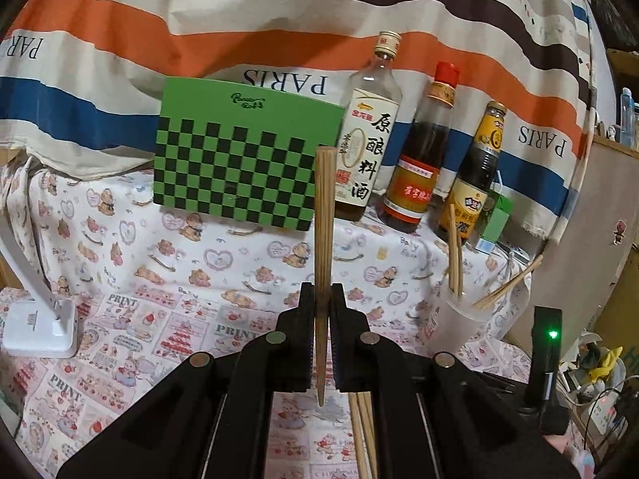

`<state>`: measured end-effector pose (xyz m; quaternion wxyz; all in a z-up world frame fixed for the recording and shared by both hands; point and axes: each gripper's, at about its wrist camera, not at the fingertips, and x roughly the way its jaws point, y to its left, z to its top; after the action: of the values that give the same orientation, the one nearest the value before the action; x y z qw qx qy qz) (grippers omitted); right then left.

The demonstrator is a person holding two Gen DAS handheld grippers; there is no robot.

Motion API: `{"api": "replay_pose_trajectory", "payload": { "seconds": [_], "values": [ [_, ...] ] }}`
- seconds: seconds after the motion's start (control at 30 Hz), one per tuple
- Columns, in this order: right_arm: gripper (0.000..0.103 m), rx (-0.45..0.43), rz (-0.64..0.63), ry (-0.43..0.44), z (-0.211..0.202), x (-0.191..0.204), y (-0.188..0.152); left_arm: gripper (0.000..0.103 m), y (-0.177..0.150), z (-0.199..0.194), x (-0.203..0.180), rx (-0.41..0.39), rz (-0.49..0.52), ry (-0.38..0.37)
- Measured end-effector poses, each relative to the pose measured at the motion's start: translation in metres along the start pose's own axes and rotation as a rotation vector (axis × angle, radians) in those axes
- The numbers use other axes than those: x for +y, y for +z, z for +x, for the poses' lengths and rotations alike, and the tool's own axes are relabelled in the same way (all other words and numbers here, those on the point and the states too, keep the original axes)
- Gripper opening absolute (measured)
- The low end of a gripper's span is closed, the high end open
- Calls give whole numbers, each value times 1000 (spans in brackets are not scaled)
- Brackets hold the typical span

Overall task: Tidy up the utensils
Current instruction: 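Lift the left tool's chopstick while the right tool closes on a chopstick from the bundle, then carry both held chopsticks upright over the clear cup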

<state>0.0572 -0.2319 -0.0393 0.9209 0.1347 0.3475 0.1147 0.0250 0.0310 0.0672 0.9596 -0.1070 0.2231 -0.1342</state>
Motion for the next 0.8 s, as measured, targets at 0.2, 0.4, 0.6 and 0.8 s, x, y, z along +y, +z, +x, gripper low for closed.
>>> {"api": "replay_pose_trajectory", "payload": {
  "seconds": [0.2,0.4,0.6,0.8],
  "values": [
    [45,41,-17,41,4,13,7,6,3,-1,14,-34,-27,43],
    [26,190,-16,-29,50,34,28,6,4,1,29,-75,-40,127],
    [17,257,-2,-112,92,45,43,6,4,4,34,-82,-40,160],
    [11,282,38,-215,109,45,45,6,7,-1,39,-82,-79,138]
  ]
}}
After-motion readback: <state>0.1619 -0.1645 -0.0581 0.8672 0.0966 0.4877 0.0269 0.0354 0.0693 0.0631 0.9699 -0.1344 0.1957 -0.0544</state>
